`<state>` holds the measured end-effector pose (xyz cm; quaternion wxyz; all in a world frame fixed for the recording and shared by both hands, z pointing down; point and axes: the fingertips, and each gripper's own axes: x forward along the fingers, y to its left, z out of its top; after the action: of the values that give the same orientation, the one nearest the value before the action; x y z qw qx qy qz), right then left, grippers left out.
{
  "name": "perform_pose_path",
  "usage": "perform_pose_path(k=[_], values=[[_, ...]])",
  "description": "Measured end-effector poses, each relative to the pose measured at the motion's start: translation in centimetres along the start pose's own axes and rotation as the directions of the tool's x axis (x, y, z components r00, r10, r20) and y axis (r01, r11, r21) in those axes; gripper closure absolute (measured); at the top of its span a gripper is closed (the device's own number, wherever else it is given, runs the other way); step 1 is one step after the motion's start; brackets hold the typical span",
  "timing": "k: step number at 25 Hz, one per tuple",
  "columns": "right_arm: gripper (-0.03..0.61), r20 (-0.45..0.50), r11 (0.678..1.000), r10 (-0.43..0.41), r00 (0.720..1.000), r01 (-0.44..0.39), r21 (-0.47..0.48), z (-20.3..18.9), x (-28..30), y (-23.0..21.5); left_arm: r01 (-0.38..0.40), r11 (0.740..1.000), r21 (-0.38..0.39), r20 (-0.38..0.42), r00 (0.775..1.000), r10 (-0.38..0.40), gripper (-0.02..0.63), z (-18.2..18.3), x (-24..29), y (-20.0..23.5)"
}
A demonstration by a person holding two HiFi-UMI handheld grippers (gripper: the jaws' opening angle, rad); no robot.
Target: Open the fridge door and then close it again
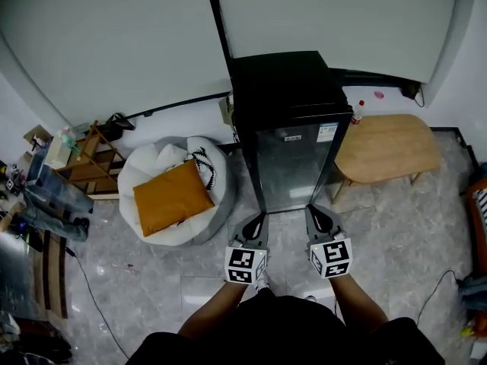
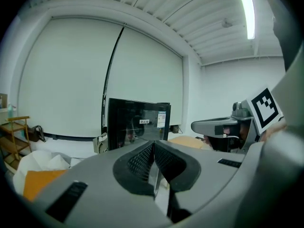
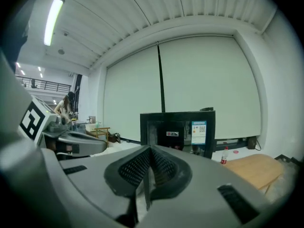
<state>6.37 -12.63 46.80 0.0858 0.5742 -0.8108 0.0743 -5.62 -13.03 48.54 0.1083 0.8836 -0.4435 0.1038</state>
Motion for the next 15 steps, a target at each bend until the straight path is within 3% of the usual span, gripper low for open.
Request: perform_pose_path(k=[8, 15], values=[[0.560, 0.001, 0.998, -0.012, 1.000, 0.012, -0.057, -0.5, -4.4, -1.8, 0.014, 0.999, 0.036, 0.028, 0.999, -0.015, 0.591, 0.6, -1.0, -4.8], [0.560, 0.044, 0.997, 0.012, 0.999, -0.009, -0.074, 0.6, -5.6, -1.3, -0.022, 0.998, 0.054, 0.065, 0.998, 0.018, 0.591, 1.8, -2.2, -5.4]])
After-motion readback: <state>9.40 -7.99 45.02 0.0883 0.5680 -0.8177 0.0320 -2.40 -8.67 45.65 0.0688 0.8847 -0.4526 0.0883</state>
